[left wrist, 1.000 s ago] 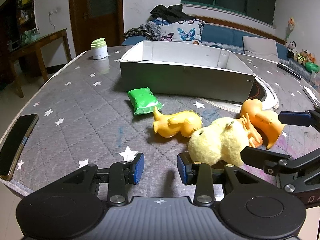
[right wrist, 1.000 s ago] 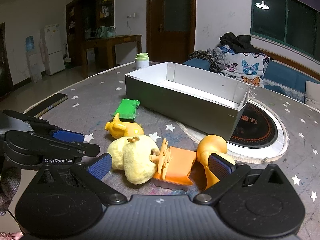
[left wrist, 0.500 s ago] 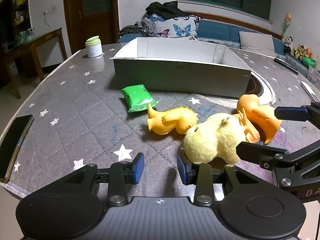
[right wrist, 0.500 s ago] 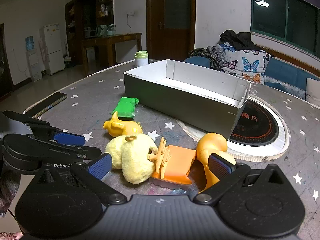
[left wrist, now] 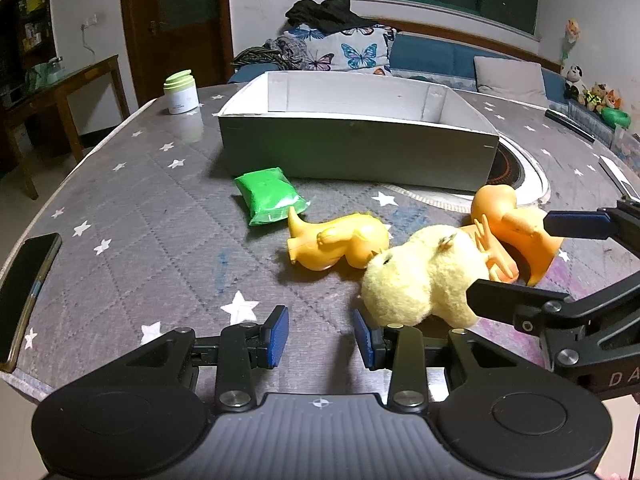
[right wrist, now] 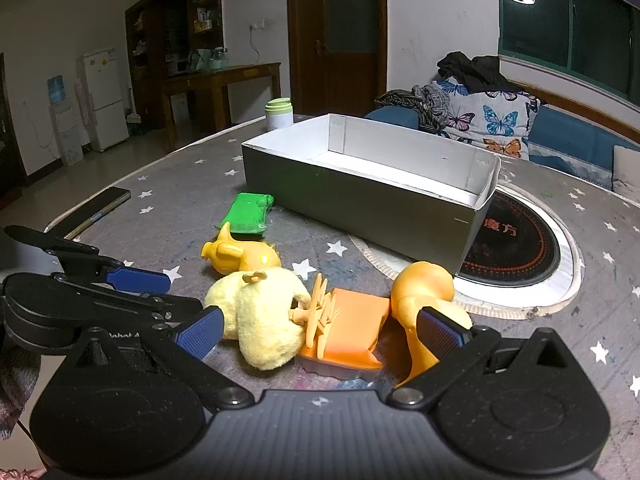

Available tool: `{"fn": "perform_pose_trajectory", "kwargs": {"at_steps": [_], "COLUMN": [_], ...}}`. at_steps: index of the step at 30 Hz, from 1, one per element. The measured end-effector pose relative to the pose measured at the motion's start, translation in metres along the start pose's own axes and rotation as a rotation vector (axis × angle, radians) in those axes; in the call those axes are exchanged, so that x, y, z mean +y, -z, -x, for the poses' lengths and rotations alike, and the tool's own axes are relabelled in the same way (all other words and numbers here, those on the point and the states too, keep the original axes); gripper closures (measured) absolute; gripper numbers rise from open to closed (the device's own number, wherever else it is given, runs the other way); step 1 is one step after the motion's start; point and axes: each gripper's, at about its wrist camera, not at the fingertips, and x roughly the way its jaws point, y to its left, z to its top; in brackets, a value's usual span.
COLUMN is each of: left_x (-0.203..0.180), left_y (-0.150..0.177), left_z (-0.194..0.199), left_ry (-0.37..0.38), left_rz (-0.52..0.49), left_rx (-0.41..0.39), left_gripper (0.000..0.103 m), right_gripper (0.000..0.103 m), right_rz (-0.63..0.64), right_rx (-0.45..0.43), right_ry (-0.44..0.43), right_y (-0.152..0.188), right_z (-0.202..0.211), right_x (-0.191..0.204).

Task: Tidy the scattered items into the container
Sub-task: 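Position the open right gripper around the yellow plush chick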

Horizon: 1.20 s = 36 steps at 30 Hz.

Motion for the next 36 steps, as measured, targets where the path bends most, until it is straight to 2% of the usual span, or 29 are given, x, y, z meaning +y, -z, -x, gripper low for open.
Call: {"fn": "perform_pose_trajectory", "kwargs": {"at_steps": [28,36], "left_x": [0.007,0.014], "left_y": [-0.006,-0.011], "left_z": [-0.019,-0.025], "left_ry": [0.016,-0.005], "left_rz": [0.019,0.025], "left_rx": [0.031,0.02], "left_gripper": [0.064,0.064], "right_gripper": [0.001,0.009], "right_rz": [0.001,-0.001], "right_rx": [0.006,0.028], "right_ry": [-0.06,-0.094], "right_y": [-0.017,-0.02], "right_z": [-0.017,-0.027], "right_x": [-0.003,-0.003]}}
